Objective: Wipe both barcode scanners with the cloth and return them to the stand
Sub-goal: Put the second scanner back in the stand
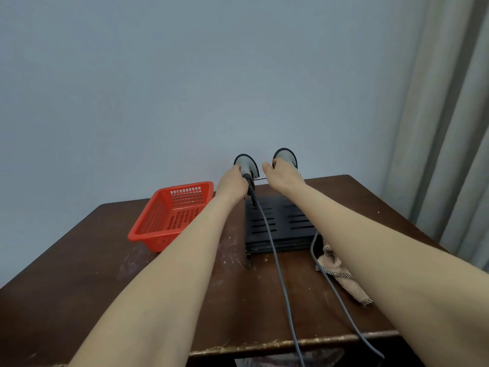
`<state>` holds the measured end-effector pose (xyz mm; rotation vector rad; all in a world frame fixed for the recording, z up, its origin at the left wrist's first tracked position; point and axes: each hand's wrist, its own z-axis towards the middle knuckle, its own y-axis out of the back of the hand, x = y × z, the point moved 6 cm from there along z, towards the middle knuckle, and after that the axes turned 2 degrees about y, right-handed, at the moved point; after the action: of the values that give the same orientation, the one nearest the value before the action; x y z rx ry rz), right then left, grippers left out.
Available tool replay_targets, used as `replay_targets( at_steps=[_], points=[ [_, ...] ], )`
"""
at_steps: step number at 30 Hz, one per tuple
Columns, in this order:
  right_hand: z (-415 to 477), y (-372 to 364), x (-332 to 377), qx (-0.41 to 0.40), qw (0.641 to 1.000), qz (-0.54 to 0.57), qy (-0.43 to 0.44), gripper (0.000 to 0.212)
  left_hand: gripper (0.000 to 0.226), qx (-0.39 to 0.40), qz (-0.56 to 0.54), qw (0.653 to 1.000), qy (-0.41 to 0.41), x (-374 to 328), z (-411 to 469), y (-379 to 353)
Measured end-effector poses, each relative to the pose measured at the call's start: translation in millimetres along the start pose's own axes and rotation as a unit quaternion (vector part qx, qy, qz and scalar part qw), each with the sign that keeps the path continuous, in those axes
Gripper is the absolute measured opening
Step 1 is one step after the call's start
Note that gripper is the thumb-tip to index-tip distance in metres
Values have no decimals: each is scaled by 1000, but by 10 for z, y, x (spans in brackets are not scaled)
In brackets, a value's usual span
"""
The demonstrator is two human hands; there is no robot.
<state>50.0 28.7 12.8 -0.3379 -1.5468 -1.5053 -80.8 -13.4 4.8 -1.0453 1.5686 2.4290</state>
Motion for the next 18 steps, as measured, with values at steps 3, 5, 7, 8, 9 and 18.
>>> replay_targets(
  at_steps=[3, 5, 7, 8, 9, 18],
  points=[
    [-61, 35, -37, 6, 1000, 1, -6, 51, 39, 21, 0, 1000, 6, -8, -79, -38],
    [-91, 35, -47, 11, 1000, 4, -6, 51, 38, 24, 5, 1000, 3, -7, -105, -60],
    [-98, 23, -55, 15, 1000, 3, -5, 47, 38, 28, 4, 1000, 6, -4, -113, -73],
    [-100, 16, -60, 17, 1000, 1, -5, 43, 38, 30, 7, 1000, 6, -9, -119, -74],
    [-97, 8, -63, 19, 1000, -2, -5, 39, 38, 31, 10, 999, 6, -17, -122, -73],
    [-88, 24, -120, 3, 1000, -3, 6, 20, 41, -11, -1, 1000, -15, -102, -114, -22]
  ],
)
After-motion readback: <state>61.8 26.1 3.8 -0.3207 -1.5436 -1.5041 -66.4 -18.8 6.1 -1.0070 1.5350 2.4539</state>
